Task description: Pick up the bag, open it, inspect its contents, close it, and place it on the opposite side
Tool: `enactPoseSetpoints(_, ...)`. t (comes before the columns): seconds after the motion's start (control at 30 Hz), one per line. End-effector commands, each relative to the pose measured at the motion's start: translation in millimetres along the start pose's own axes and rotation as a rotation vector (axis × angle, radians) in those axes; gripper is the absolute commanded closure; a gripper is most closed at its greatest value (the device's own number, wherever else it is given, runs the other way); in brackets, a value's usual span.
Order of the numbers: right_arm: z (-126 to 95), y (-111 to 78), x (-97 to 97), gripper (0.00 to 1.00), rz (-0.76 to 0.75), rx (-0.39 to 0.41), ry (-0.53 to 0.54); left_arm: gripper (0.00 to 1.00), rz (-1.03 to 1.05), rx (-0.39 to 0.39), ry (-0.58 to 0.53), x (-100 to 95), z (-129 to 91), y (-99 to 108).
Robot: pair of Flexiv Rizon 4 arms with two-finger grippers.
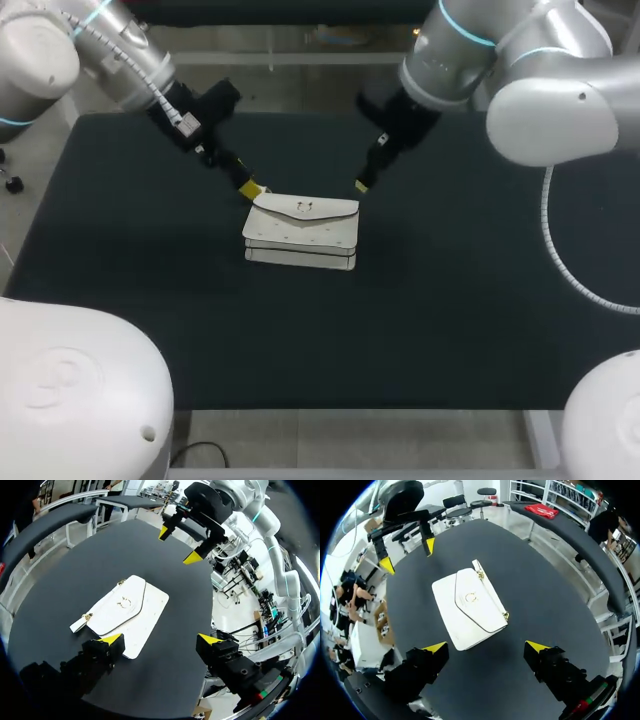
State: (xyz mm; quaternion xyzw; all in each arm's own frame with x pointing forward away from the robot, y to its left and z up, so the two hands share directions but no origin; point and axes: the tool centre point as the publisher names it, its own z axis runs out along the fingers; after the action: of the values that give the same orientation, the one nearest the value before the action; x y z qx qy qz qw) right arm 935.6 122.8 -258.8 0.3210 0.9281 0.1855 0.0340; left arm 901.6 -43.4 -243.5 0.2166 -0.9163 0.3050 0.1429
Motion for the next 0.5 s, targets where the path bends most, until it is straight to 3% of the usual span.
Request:
enactPoseSetpoints(0.03, 6.4, -7.5, 5.0, 0.0, 0.755, -0.291, 0.129, 0.0, -0.719, 0.437, 0.006, 5.8, 4.3, 11.2)
enactPoseSetpoints(0.1, 6.4, -7.4, 7.1, 0.0, 0.799, -0.308, 0.095, 0.0, -0.728, 0.437, 0.003, 7.2, 1.3, 11.0)
enactPoseSetpoints(0.23, 5.5, -9.1, 7.6, 0.0, 0.906, -0.33, 0.129, 0.0, -0.787, 0.453, -0.034, 6.7, -1.1, 10.8)
enactPoseSetpoints(0.37, 8.7, -15.3, 5.5, 0.0, 1.033, -0.335, 0.141, 0.0, -0.88, 0.509, -0.081, -1.9, -0.1, 15.7)
enactPoseSetpoints(0.5, 16.9, -17.6, 4.2, 0.0, 1.107, -0.298, 0.16, 0.0, -0.962, 0.525, -0.041, -14.3, 3.5, 22.5)
